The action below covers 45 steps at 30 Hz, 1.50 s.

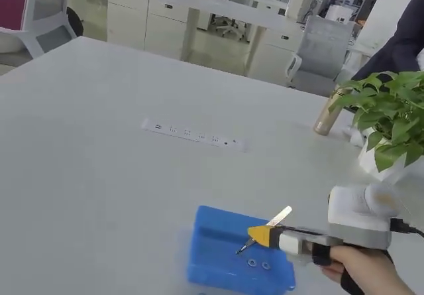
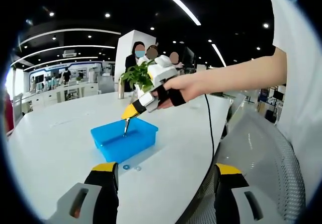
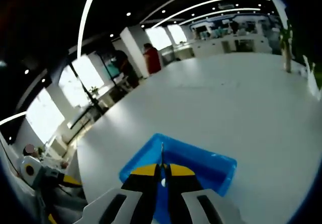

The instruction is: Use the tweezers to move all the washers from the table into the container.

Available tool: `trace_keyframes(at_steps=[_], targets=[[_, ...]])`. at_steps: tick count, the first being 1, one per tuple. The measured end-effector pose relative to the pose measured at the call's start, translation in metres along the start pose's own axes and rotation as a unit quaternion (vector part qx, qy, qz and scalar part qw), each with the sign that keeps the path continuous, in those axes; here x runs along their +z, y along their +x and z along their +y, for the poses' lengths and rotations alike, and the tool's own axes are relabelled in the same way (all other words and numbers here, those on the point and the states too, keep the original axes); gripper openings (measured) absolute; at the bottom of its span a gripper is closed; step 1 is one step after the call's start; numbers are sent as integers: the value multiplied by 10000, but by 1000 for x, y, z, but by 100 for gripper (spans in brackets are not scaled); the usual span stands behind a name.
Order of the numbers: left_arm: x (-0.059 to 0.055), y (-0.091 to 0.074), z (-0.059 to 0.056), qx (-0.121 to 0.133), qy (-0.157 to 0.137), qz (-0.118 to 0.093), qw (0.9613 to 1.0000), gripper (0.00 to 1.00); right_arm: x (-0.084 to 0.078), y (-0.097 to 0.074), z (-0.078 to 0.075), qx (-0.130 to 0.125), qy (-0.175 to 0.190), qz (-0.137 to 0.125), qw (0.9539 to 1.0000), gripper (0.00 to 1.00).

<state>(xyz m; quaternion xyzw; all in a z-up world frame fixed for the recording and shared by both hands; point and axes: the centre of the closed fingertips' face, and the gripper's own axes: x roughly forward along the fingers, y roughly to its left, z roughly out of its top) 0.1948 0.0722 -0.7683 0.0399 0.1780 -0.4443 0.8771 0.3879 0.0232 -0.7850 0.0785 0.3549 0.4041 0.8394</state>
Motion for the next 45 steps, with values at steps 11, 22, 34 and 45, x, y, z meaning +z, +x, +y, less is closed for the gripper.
trace_keyframes(at_steps=[11, 22, 34, 45], targets=[[-1, -1, 1, 11, -26, 9, 10000, 77, -11, 12, -13, -287, -224, 361, 9987, 3], [-2, 1, -1, -56, -67, 16, 10000, 74, -17, 15, -17, -358, -305, 464, 9978, 3], [-4, 0, -1, -55, -77, 38, 9999, 74, -2, 5, 10, 20, -292, -72, 9995, 4], [-5, 1, -3, -116, -80, 63, 9999, 74, -15, -13, 79, 929, -643, -121, 9935, 3]])
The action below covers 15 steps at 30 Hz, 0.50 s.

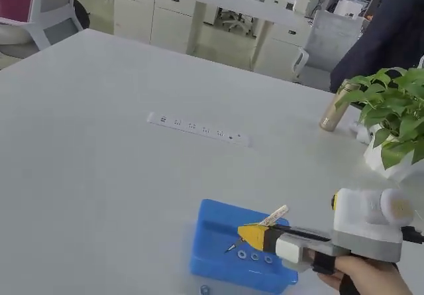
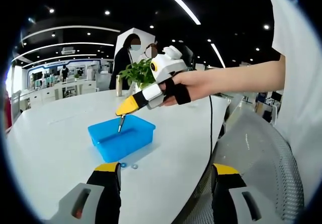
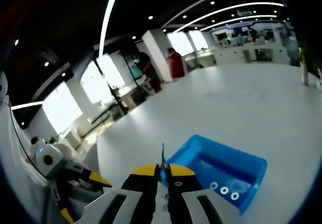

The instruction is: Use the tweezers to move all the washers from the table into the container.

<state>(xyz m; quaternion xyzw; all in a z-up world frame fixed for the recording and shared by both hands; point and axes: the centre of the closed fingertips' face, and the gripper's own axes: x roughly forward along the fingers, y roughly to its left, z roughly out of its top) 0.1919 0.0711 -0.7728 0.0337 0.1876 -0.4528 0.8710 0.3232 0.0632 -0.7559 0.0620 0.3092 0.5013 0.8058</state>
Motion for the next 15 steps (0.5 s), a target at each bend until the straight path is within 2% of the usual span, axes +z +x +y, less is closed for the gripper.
trace_keyframes(at_steps=[5, 9, 13, 15], targets=[[0, 0, 0, 1, 0, 4, 10000, 73, -19, 4, 8, 76, -2, 188, 9998, 3], [0, 0, 0, -1, 10, 20, 10000, 73, -41, 9, 7, 25, -87, 482, 9988, 3], [-1, 1, 0, 6, 2, 26, 10000, 73, -63, 13, 1, -167, -665, 978, 9928, 4], [-1, 1, 0, -5, 2, 29, 10000, 73, -67, 15, 4, -119, -996, 1073, 9892, 4]])
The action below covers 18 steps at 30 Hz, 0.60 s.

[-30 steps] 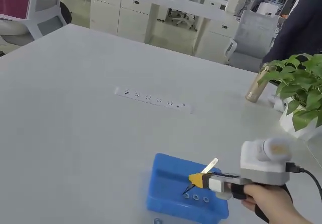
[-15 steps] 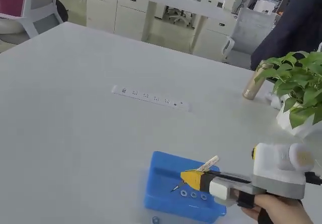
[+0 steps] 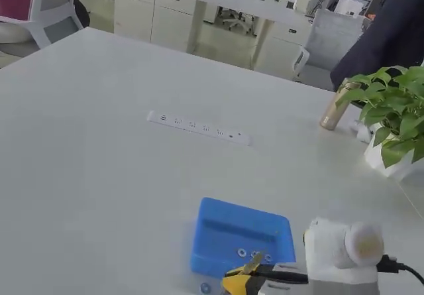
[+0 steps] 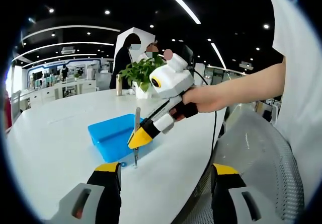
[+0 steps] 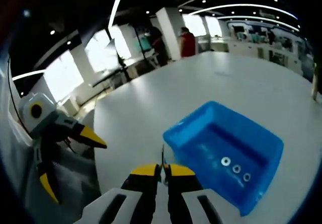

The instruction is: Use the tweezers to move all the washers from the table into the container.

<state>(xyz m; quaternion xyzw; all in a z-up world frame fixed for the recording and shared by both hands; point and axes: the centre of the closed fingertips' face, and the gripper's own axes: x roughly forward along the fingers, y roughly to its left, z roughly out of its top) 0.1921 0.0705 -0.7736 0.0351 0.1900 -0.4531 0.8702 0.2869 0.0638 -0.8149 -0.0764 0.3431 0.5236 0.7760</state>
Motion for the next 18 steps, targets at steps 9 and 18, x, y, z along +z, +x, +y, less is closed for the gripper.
trace_keyframes(at_steps=[9, 18], targets=[[-1, 0, -1, -17, -6, 21, 10000, 73, -2, 6, -2, -11, -79, 39, 10000, 4], [-2, 0, -2, -42, 4, 49, 10000, 73, -1, 6, 6, 47, -244, 103, 9996, 4]])
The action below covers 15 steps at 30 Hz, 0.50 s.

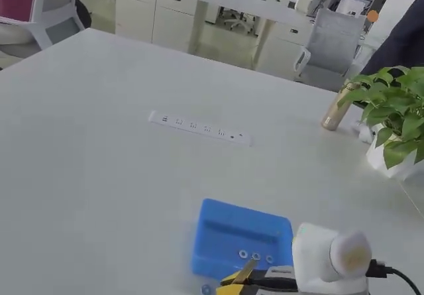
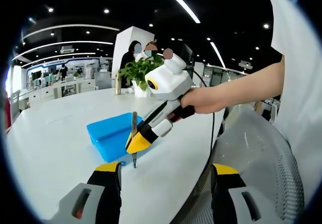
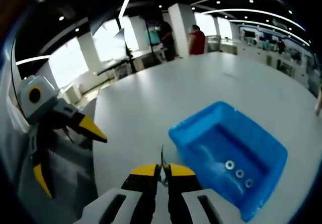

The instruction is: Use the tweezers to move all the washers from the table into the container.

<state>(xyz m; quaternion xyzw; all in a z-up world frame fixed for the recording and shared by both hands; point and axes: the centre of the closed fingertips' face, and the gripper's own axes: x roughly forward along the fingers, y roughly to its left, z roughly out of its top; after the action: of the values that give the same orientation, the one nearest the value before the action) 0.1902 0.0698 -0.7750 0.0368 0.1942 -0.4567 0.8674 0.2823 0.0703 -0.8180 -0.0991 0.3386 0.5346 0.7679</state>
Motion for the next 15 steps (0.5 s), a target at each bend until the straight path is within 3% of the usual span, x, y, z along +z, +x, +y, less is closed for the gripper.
trace_keyframes(at_steps=[5, 10, 15], targets=[[-1, 0, -1, -20, 17, 23, 10000, 73, 0, 2, 10, -25, -598, 161, 9981, 4], [-1, 0, -1, -29, 27, 26, 10000, 73, -3, 6, 16, -71, -1470, 291, 9887, 4], [0, 0, -1, -16, 30, 15, 10000, 73, -5, 5, 13, -145, -1511, 318, 9879, 3]])
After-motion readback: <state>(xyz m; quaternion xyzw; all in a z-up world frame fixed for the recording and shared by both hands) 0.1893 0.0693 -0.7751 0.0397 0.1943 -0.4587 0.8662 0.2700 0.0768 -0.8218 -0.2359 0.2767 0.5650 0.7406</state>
